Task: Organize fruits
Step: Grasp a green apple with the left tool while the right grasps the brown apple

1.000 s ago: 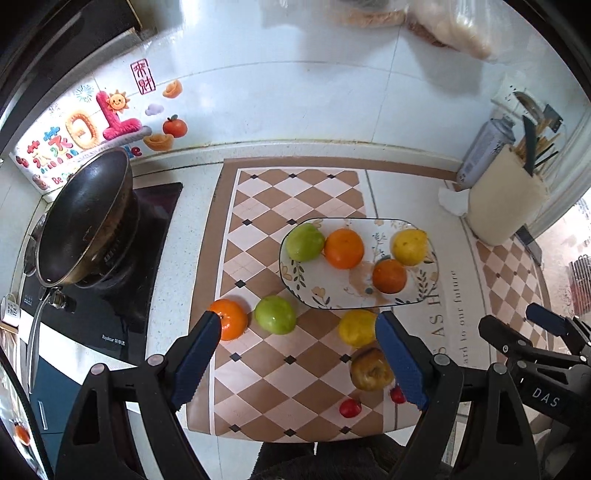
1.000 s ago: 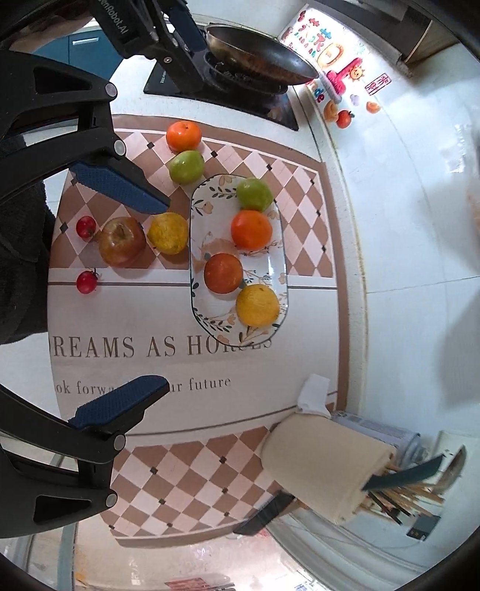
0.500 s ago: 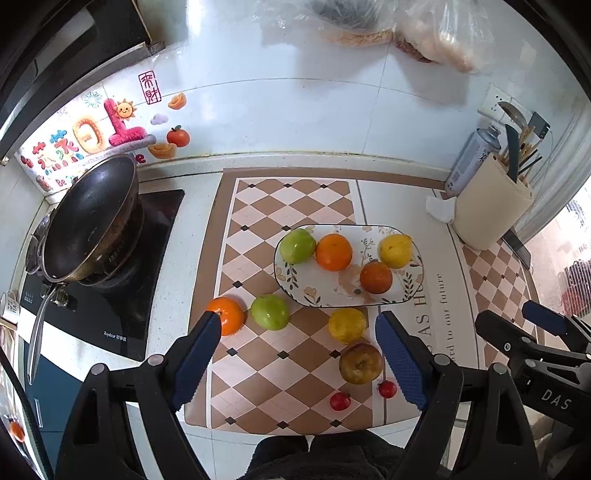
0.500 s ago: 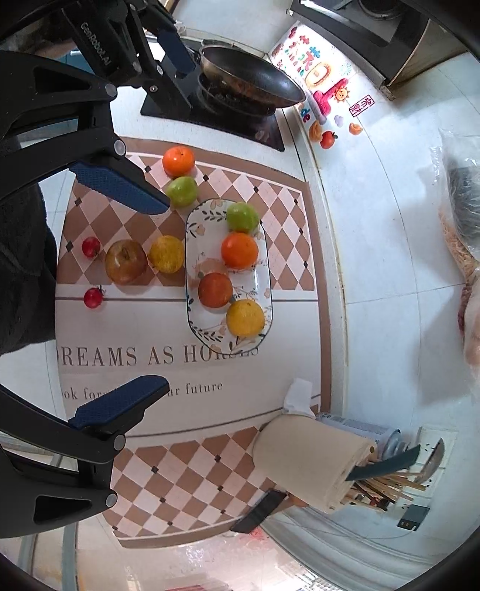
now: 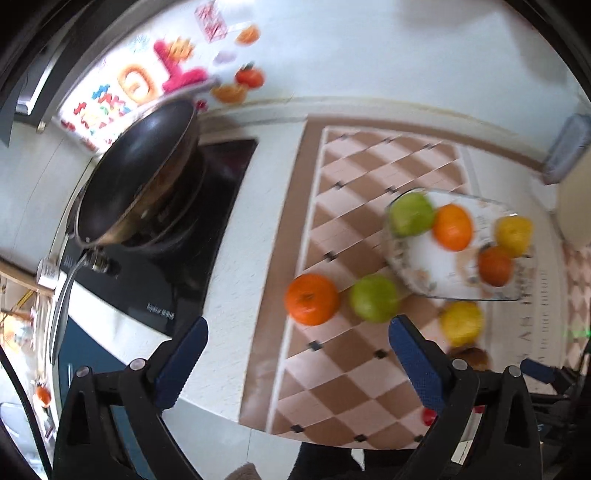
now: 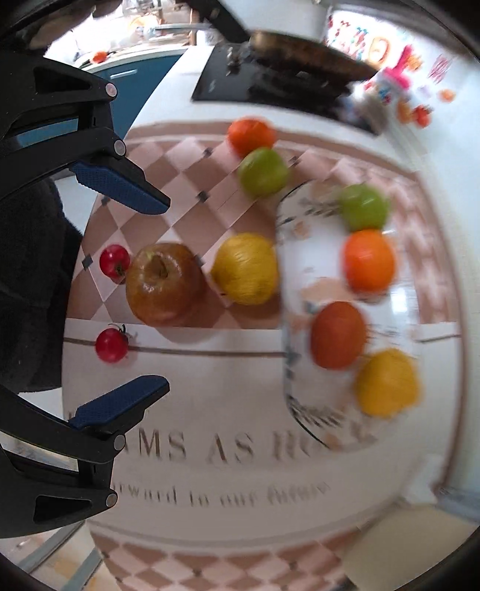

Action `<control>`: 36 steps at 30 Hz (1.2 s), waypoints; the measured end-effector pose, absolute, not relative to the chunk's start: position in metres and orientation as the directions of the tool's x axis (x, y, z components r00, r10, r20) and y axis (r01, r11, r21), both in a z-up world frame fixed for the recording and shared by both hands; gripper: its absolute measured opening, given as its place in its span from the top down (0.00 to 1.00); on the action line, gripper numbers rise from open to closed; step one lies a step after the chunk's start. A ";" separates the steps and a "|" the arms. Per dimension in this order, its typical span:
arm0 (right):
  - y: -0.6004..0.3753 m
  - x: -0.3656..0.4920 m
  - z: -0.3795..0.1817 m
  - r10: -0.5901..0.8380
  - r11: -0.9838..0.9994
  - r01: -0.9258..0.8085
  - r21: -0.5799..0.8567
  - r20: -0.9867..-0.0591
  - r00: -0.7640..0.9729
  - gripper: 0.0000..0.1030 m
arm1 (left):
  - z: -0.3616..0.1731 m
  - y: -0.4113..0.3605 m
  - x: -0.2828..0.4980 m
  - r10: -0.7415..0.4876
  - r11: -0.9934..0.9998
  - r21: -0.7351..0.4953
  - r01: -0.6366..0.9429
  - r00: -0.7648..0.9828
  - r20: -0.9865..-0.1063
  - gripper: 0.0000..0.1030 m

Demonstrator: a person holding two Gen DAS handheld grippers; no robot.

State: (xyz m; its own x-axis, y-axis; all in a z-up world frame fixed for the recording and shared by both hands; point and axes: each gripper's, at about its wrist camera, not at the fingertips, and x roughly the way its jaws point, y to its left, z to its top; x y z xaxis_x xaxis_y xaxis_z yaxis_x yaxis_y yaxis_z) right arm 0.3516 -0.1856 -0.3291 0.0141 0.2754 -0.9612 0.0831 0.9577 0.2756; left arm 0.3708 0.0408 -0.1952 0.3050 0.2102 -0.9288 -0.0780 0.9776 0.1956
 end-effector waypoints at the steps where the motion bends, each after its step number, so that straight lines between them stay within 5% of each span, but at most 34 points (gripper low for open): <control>1: -0.182 0.352 -0.340 0.286 0.955 0.087 0.284 -0.958 -0.010 0.12 | -0.199 0.045 0.373 0.217 0.976 0.200 -0.088 0.293 -0.931 0.03; 10: -0.158 0.360 -0.380 0.256 0.967 0.030 0.255 -0.964 -0.073 0.32 | -0.246 0.064 0.400 0.115 0.985 0.096 -0.145 0.129 -0.985 0.03; 18: -0.200 0.358 -0.367 0.231 0.971 0.080 0.227 -0.972 -0.038 0.32 | -0.277 0.019 0.431 0.066 0.998 0.066 -0.004 0.079 -0.995 0.03; 25: -0.243 0.364 -0.366 0.223 0.963 0.164 0.216 -0.975 -0.024 0.32 | -0.299 -0.004 0.446 0.057 0.994 0.062 0.089 0.055 -0.997 0.39; 36: -0.260 0.369 -0.373 0.249 0.952 0.196 0.236 -0.967 -0.045 0.32 | -0.315 -0.021 0.461 -0.008 0.994 -0.010 0.110 -0.022 -1.000 0.39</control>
State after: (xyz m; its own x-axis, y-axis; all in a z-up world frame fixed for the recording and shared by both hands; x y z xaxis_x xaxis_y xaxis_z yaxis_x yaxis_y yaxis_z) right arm 0.3690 -0.2599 -0.3731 -0.0446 0.2492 -0.9674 0.1960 0.9517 0.2362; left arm 0.4605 -0.0212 -0.3145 -0.0217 -0.0079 -0.9997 0.1105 0.9938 -0.0103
